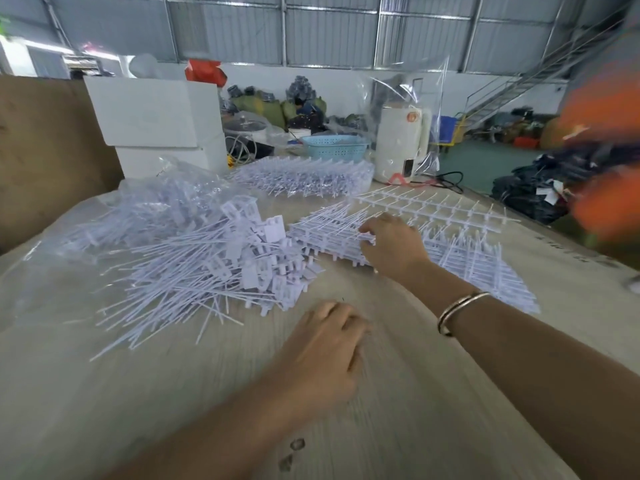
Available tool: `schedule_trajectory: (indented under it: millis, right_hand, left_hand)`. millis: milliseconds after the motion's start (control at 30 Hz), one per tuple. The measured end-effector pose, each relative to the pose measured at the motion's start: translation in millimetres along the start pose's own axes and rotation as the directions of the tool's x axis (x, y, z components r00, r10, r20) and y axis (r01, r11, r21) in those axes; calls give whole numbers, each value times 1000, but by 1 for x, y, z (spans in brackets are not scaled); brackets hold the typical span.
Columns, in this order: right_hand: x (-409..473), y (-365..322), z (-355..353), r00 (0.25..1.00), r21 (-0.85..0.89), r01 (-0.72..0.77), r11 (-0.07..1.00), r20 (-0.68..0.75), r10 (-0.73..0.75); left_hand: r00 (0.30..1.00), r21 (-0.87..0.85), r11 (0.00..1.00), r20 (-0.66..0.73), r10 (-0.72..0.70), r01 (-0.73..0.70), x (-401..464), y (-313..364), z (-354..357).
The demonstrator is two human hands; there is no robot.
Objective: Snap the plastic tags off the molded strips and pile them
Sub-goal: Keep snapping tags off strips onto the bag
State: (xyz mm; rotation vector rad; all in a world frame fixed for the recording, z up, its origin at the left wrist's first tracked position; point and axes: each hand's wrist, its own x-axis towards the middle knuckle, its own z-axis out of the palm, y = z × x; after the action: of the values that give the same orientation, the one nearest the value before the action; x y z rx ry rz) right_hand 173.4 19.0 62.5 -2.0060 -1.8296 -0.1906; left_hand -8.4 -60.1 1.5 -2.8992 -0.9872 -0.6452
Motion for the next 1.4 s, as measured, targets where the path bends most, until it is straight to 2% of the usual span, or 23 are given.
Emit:
schedule_trajectory:
  millis: [67,133,267,400,467,533,600,700,800,867,933,1033,1100,1233,1300,1400]
  right_hand:
    - [5,8,4,994,-189,15,982,111,6]
    - [7,11,9,987,-233,12,972,161,26]
    - [12,12,4,999,-171,51,984,-2,-52]
    - [23,10,-33,983,-9,22,1000,-184,-23]
    - [21,6,-50,976,-65,30,997,-215,-43]
    - [8,-6,-62,976,-130,66,989,-196,-90]
    - [-8,-22,-69,982,-181,112,977,-129,-137]
    - [-28,-46,-77,987,-152,158,976,52,-152]
    - [-41,-64,-87,952,11,170,985,258,-167]
    - [-47,-72,-91,936,39,184,982,297,-188]
    - [-52,-76,-91,948,31,173,985,267,-174]
    - [-56,-75,-92,981,-42,149,988,135,-142]
    - [-57,-70,-93,991,-89,131,987,41,-127]
    - [-59,-53,-105,993,-125,65,990,-89,-77]
    - [-63,-44,-111,991,-171,36,985,-124,-58]
    - [-70,-40,-110,990,-278,17,960,-133,-56]
  left_hand:
    - [1000,-41,999,-9,12,-13,0,0,0]
    - [1000,-68,998,-17,7,-9,-2,-1,0]
    - [1000,-68,998,-17,7,-8,-2,-1,-2]
    - [1000,-92,996,1,5,-5,-3,-2,-2]
    - [1000,-132,991,9,15,-14,-3,-1,-3]
    - [1000,-248,969,30,1,6,0,0,-7]
    - [993,-451,887,98,-63,101,3,-1,-13]
    - [961,-743,617,260,-94,261,3,-2,-25]
    - [945,-835,453,324,-51,311,-2,8,-32]
    - [933,-866,371,359,-2,334,-5,14,-38]
    - [911,-862,366,405,82,350,-7,17,-44]
    - [874,-859,358,449,187,365,-12,25,-49]
    - [873,-867,320,452,181,383,-18,29,-48]
    - [874,-874,151,477,93,461,-34,18,-56]
    - [872,-854,180,487,-52,488,-40,5,-61]
    - [887,-774,433,400,-230,461,-46,-20,-66]
